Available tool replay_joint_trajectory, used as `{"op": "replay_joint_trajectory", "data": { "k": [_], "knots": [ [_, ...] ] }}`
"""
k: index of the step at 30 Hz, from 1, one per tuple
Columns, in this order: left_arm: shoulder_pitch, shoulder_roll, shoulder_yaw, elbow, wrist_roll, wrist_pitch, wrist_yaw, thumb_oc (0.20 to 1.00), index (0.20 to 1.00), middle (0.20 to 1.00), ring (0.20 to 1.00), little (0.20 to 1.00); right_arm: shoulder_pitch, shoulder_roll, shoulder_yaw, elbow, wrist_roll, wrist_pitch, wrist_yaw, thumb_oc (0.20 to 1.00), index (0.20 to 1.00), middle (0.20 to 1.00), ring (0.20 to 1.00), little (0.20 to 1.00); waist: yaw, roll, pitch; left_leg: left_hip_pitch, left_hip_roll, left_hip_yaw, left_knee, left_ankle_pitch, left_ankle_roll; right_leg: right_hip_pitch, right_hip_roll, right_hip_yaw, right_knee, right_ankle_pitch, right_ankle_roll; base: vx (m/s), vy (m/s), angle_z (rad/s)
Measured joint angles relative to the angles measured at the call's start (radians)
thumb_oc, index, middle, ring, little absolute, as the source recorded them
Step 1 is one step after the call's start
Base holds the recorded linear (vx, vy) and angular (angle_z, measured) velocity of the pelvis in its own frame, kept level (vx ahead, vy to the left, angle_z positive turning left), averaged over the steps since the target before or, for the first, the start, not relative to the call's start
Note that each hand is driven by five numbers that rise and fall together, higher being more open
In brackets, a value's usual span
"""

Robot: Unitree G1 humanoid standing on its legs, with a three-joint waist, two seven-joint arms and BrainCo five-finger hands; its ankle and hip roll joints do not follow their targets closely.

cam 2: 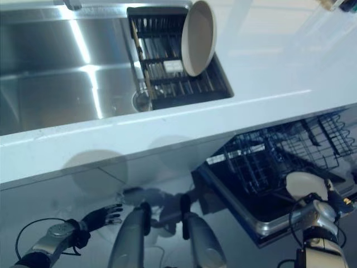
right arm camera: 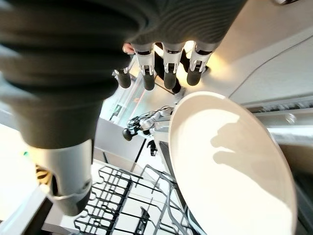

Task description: Pick up plates and place into dishwasher.

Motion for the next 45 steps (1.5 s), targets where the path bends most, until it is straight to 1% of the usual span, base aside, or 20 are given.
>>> {"op": "replay_joint_trajectory", "data": {
  "k": [2,4,7,9,12,14,18,23,26,33,37,41,42,43,44,45],
  "knots": [
    [-0.002,0.000,-0.003,0.000,-0.023,-0.021,0.006,1.000,1.000,1.000,1.000,1.000,-0.008,-0.005,-0.001,0.024,0.002,0.000,-0.013,1.000,1.000,1.000,1.000,1.000,0.001,-0.002,0.020,0.000,-0.011,0.004,0.001,-0.003,0.007,-0.007,-0.012,0.000,0.016,0.000,0.000,-0.02,0.022,0.09],
    [-0.005,0.000,-0.008,-0.002,-0.027,-0.038,0.017,1.000,1.000,1.000,1.000,1.000,-0.014,-0.019,-0.003,0.055,0.003,0.001,-0.027,1.000,1.000,1.000,1.000,1.000,0.001,0.003,0.026,0.001,-0.018,0.004,0.000,-0.006,0.011,-0.006,-0.015,0.000,0.018,0.008,0.002,-0.02,0.015,0.08],
    [-0.006,0.000,-0.012,-0.002,-0.028,-0.048,0.029,1.000,1.000,1.000,1.000,1.000,-0.022,-0.046,-0.011,0.056,0.008,0.001,-0.052,1.000,1.000,1.000,1.000,1.000,0.000,0.011,0.031,0.002,-0.020,0.005,0.000,-0.010,0.008,-0.005,-0.017,0.000,0.019,0.017,0.000,0.03,0.023,-0.03],
    [-0.009,-0.004,-0.014,-0.003,-0.028,-0.062,0.030,1.000,1.000,1.000,1.000,1.000,-0.032,-0.064,-0.025,0.059,0.007,-0.001,-0.075,1.000,1.000,1.000,1.000,1.000,-0.001,0.019,0.035,0.009,-0.020,0.005,0.000,-0.012,0.007,0.000,-0.015,-0.001,0.021,0.018,0.002,0.01,0.013,-0.02],
    [-0.016,-0.006,-0.033,-0.003,-0.036,-0.065,0.036,1.000,1.000,1.000,1.000,1.000,-0.042,-0.083,-0.045,0.060,0.006,-0.001,-0.117,1.000,1.000,1.000,1.000,1.000,0.000,0.032,0.043,0.026,-0.020,0.005,-0.002,-0.016,0.006,0.013,-0.016,-0.001,0.026,0.012,0.002,-0.03,0.040,0.01],
    [-0.016,-0.006,-0.034,-0.003,-0.037,-0.074,0.038,1.000,1.000,1.000,1.000,1.000,-0.047,-0.101,-0.049,0.074,0.006,-0.001,-0.136,1.000,1.000,1.000,1.000,1.000,0.000,0.041,0.048,0.027,-0.021,0.006,-0.002,-0.016,0.006,0.013,-0.017,-0.001,0.030,0.005,-0.004,-0.02,0.056,0.01],
    [-0.018,-0.006,-0.065,-0.006,-0.057,-0.080,0.049,1.000,1.000,1.000,1.000,1.000,-0.045,-0.137,-0.057,0.115,0.023,0.004,-0.142,1.000,1.000,1.000,1.000,1.000,-0.002,0.063,0.055,0.030,-0.025,0.009,-0.007,-0.020,0.010,0.010,-0.024,-0.001,0.028,-0.002,0.001,-0.03,0.043,-0.01],
    [-0.017,-0.022,-0.078,-0.032,-0.066,-0.080,0.057,1.000,1.000,1.000,1.000,1.000,-0.045,-0.151,-0.059,0.184,0.092,0.060,-0.131,1.000,1.000,1.000,1.000,1.000,-0.003,0.085,0.054,0.030,-0.032,0.011,-0.016,-0.018,0.011,0.003,-0.032,-0.003,0.029,-0.002,0.001,-0.01,0.008,-0.01],
    [-0.022,-0.023,-0.079,-0.045,-0.066,-0.080,0.058,1.000,1.000,1.000,1.000,1.000,-0.049,-0.154,-0.069,0.226,0.128,0.089,-0.074,1.000,1.000,1.000,1.000,1.000,-0.001,0.092,0.054,0.028,-0.032,0.012,-0.015,-0.014,0.007,-0.001,-0.032,-0.003,0.036,-0.002,-0.002,0.00,0.000,0.00],
    [-0.041,-0.022,-0.090,-0.060,-0.066,-0.072,0.058,1.000,1.000,1.000,1.000,1.000,-0.063,-0.185,-0.085,0.239,0.188,0.106,0.083,1.000,1.000,1.000,1.000,1.000,0.001,0.119,0.055,0.037,-0.035,0.010,-0.014,-0.014,0.006,-0.003,-0.034,-0.005,0.062,-0.018,-0.005,0.01,-0.002,0.00],
    [-0.042,-0.024,-0.107,-0.060,-0.078,-0.072,0.057,1.000,1.000,1.000,1.000,1.000,-0.057,-0.187,-0.088,0.245,0.246,0.107,0.126,1.000,1.000,1.000,1.000,1.000,-0.001,0.122,0.053,0.037,-0.034,0.009,-0.012,-0.017,0.005,-0.005,-0.034,-0.006,0.065,-0.019,-0.005,0.01,0.004,0.00],
    [-0.043,-0.026,-0.108,-0.060,-0.078,-0.072,0.057,1.000,1.000,1.000,1.000,1.000,-0.055,-0.188,-0.088,0.259,0.263,0.114,0.143,1.000,1.000,1.000,1.000,1.000,-0.001,0.125,0.052,0.036,-0.037,0.009,-0.009,-0.019,0.007,-0.008,-0.037,-0.006,0.076,-0.023,-0.003,0.00,0.000,0.00],
    [-0.043,-0.026,-0.108,-0.060,-0.078,-0.072,0.057,1.000,1.000,1.000,1.000,1.000,-0.055,-0.190,-0.088,0.265,0.271,0.123,0.145,0.815,0.815,0.815,0.815,0.815,-0.001,0.125,0.052,0.036,-0.037,0.008,-0.008,-0.019,0.008,-0.009,-0.037,-0.006,0.079,-0.024,-0.003,0.00,0.000,0.00],
    [-0.043,-0.027,-0.108,-0.060,-0.078,-0.072,0.057,1.000,1.000,1.000,1.000,1.000,-0.055,-0.193,-0.088,0.276,0.280,0.131,0.149,0.451,0.451,0.451,0.451,0.451,0.000,0.125,0.052,0.035,-0.037,0.008,-0.007,-0.019,0.008,-0.010,-0.037,-0.007,0.079,-0.025,-0.003,0.00,0.000,0.00],
    [-0.043,-0.027,-0.108,-0.059,-0.078,-0.072,0.057,1.000,1.000,1.000,1.000,1.000,-0.055,-0.194,-0.089,0.277,0.288,0.137,0.151,0.216,0.216,0.216,0.216,0.216,0.000,0.125,0.052,0.035,-0.037,0.007,-0.006,-0.019,0.008,-0.010,-0.038,-0.007,0.080,-0.026,-0.001,0.00,0.000,0.00],
    [-0.043,-0.027,-0.108,-0.058,-0.078,-0.072,0.057,1.000,1.000,1.000,1.000,1.000,-0.055,-0.194,-0.090,0.277,0.295,0.141,0.154,0.200,0.200,0.200,0.200,0.200,0.000,0.125,0.051,0.033,-0.037,0.006,-0.004,-0.020,0.008,-0.011,-0.038,-0.008,0.081,-0.027,0.000,0.00,0.000,0.00]
  ]
}}
